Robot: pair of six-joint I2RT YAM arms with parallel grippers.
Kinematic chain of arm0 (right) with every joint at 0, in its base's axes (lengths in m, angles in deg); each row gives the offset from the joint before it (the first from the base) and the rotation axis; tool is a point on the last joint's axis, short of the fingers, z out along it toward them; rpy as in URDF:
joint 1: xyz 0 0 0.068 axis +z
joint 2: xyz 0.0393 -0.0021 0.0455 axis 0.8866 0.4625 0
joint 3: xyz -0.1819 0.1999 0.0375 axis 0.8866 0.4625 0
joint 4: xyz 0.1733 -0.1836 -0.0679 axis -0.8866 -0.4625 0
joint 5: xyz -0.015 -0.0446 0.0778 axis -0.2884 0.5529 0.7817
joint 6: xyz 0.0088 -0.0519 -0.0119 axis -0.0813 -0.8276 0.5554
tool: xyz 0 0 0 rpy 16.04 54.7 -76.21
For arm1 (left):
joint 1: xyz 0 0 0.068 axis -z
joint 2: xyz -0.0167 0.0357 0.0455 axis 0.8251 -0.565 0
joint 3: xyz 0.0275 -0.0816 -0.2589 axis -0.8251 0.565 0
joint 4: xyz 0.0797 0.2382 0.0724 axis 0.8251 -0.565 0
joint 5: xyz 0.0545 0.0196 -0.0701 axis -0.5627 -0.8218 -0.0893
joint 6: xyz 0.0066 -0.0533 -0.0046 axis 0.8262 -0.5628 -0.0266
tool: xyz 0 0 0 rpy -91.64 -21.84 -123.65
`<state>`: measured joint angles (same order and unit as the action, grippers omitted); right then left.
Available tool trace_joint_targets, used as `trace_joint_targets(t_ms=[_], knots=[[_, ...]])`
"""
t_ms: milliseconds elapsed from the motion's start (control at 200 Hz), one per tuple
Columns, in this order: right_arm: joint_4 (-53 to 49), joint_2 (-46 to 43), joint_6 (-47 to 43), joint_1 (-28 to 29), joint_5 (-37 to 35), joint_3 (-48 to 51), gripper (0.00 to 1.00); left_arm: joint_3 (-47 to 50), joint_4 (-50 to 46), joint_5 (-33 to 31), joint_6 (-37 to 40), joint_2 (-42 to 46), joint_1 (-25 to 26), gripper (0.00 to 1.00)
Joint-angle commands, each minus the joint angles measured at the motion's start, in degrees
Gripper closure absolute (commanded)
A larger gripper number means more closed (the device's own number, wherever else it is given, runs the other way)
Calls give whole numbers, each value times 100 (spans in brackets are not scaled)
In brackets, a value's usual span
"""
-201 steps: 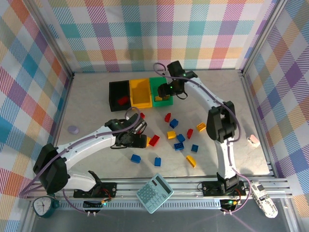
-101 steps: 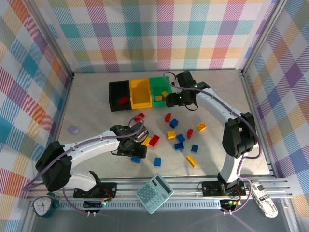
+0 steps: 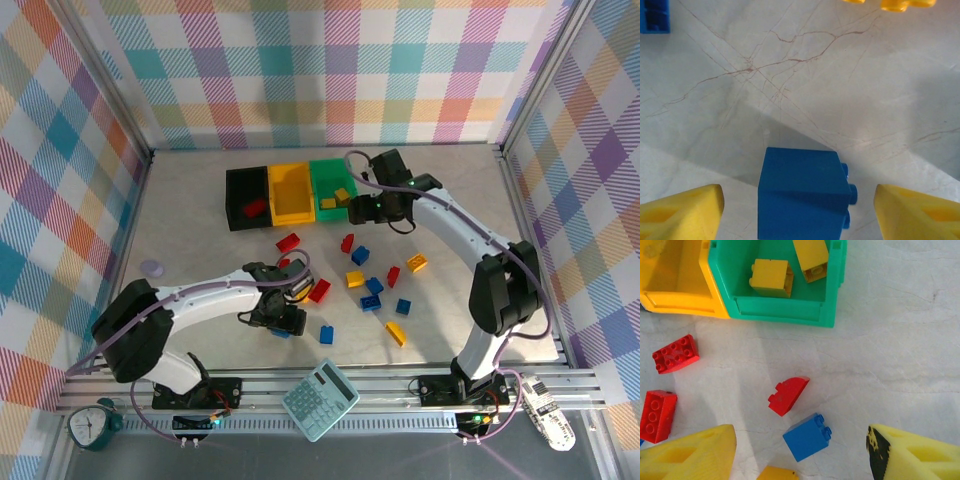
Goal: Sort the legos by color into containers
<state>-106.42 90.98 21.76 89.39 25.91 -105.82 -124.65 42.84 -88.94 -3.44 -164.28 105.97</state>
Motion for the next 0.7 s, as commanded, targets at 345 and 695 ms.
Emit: trace_joint_targets(t_ms=[345, 695], knots=[[-69, -338, 57, -31, -297, 244, 30, -42, -66, 73, 154, -266, 140, 47], [-140, -431, 61, -32, -417, 285, 30, -553, -340, -294, 157, -250, 141, 68]])
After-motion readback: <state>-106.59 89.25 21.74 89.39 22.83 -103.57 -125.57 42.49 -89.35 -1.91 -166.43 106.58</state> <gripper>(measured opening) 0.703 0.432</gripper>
